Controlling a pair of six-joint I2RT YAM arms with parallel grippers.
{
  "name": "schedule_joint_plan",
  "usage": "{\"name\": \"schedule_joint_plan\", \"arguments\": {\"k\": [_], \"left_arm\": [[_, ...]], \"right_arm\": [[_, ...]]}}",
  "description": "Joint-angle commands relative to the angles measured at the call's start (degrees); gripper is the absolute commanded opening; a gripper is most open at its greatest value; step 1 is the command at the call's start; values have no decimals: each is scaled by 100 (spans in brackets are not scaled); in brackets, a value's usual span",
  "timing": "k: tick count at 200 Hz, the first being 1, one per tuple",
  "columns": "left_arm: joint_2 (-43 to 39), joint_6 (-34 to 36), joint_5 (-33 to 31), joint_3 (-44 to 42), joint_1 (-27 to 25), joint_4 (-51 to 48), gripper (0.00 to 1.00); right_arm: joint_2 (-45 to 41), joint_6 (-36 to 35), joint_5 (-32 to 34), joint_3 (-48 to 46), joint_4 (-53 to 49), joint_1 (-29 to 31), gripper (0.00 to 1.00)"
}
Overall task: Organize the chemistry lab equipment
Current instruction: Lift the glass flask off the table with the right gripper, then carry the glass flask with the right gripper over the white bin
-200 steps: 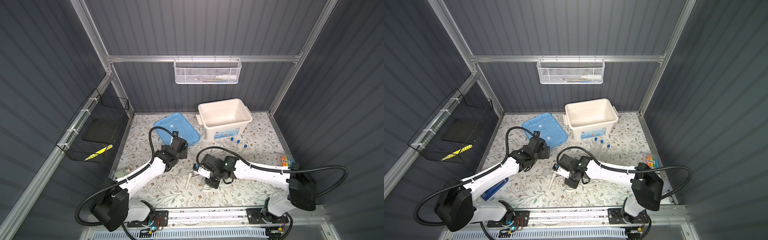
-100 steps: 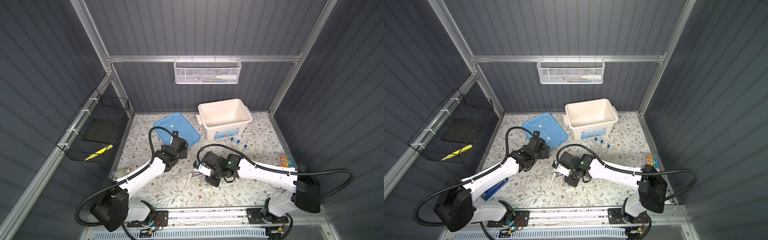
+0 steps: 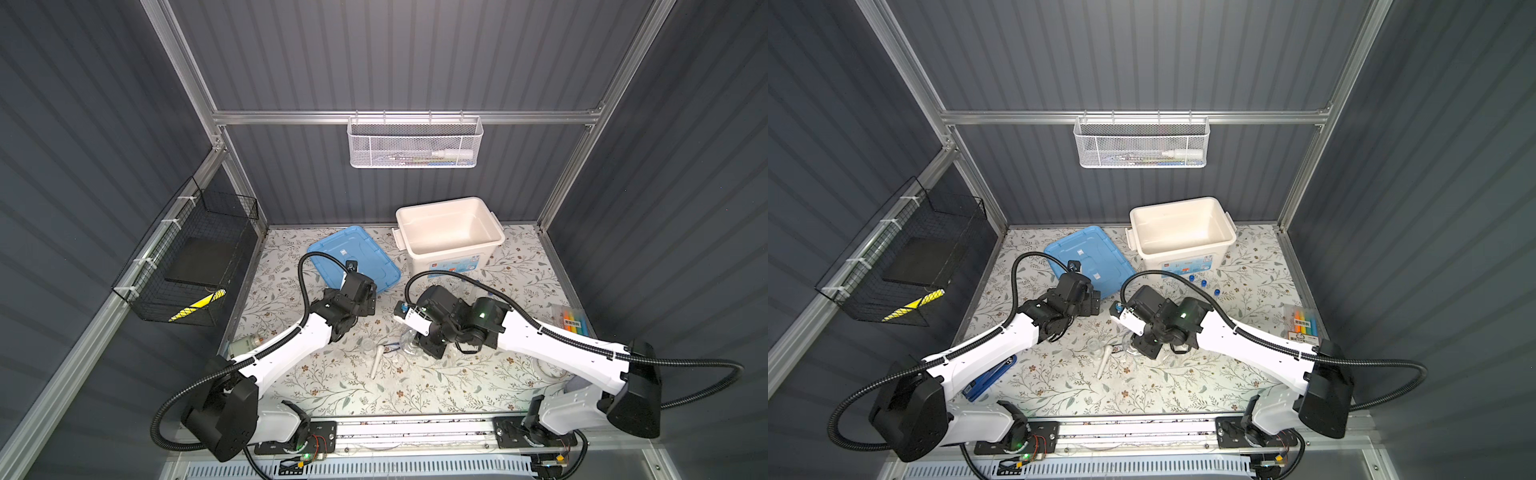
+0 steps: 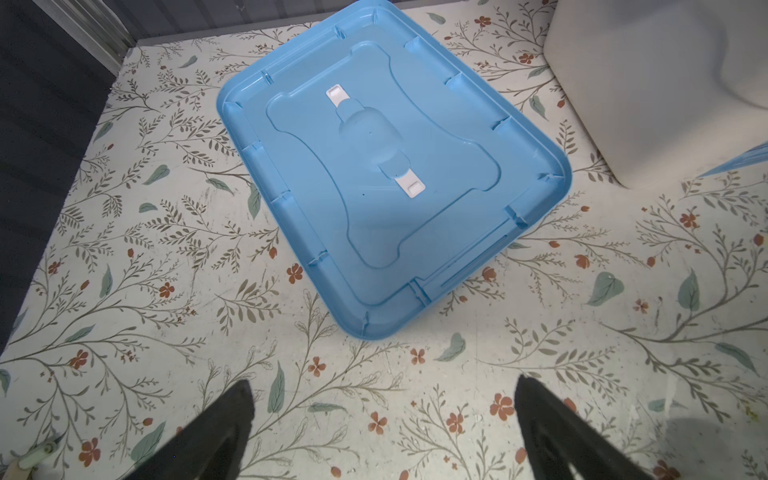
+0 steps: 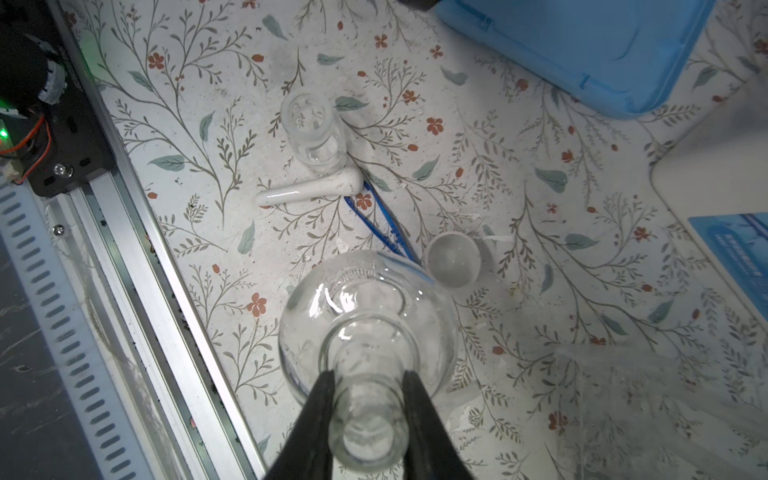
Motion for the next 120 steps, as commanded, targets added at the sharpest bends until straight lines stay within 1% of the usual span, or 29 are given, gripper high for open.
{"name": "schedule_joint_plan", "arguments": {"k": [1, 56, 75, 120], "left_arm": [[103, 118, 39, 235, 24, 108, 100], [322, 242, 220, 444, 24, 260, 100], [386, 281, 294, 484, 24, 361, 100], [511, 327, 413, 554, 24, 437, 100]], "right_arm": [[-253, -121, 4, 315, 64, -247, 14], [-415, -454, -227, 773, 166, -1137, 14], [-342, -575, -178, 964, 253, -1433, 13], [-53, -660, -321, 1523, 594, -2005, 13]]}}
